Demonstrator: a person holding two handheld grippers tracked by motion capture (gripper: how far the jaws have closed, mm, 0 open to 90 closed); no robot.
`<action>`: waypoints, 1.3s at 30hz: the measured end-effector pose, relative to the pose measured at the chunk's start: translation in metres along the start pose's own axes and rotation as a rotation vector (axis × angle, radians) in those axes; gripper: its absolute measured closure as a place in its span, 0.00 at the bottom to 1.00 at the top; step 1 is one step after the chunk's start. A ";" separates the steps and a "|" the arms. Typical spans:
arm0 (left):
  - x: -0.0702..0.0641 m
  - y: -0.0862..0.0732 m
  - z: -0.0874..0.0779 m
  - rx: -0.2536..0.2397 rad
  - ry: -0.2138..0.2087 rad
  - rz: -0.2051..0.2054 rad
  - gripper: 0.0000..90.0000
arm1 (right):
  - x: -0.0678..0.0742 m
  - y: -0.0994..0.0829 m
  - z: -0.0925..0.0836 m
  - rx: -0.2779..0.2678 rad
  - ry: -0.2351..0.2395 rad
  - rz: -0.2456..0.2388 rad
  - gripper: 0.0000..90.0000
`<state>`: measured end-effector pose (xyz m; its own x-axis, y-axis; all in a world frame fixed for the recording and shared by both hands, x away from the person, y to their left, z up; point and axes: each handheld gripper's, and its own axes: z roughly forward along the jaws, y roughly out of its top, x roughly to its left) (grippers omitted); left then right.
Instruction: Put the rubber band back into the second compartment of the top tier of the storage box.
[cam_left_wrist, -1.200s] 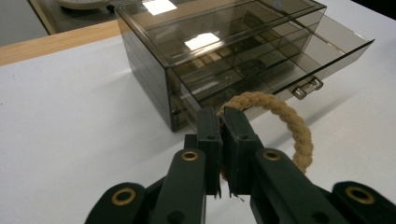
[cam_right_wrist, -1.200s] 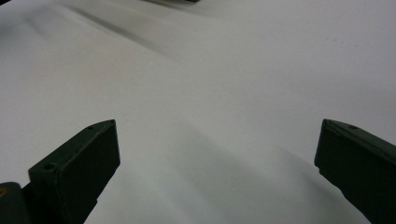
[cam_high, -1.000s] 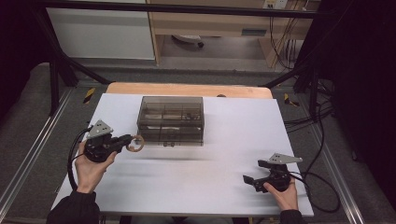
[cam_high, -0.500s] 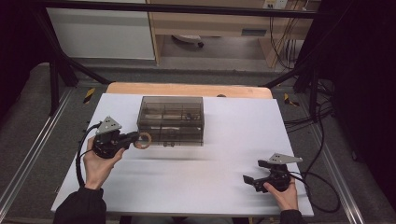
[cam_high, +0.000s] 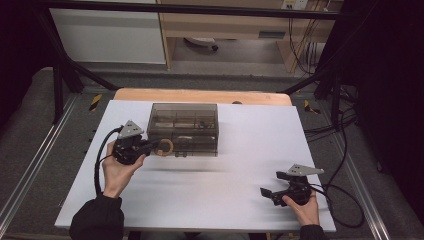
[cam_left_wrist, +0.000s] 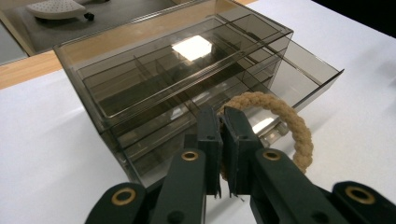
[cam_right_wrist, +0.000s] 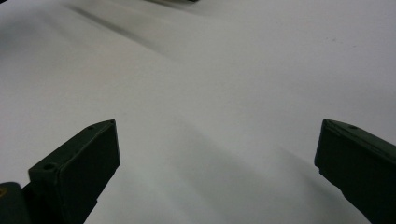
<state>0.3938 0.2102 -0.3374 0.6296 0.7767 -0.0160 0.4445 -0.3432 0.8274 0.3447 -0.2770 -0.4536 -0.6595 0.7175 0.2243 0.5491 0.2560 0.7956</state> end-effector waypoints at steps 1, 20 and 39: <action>-0.001 0.001 0.002 0.002 0.000 -0.001 0.95 | 0.000 0.000 0.000 0.001 0.000 0.001 0.01; -0.007 0.013 0.033 0.036 0.011 0.009 0.95 | 0.000 0.000 0.000 0.000 0.000 0.000 0.01; -0.009 0.020 0.058 0.063 0.017 0.006 0.95 | 0.000 0.000 0.000 -0.001 0.002 -0.001 0.01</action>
<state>0.4340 0.1657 -0.3534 0.6212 0.7836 -0.0013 0.4808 -0.3798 0.7903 0.3448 -0.2773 -0.4534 -0.6611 0.7160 0.2243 0.5477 0.2562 0.7965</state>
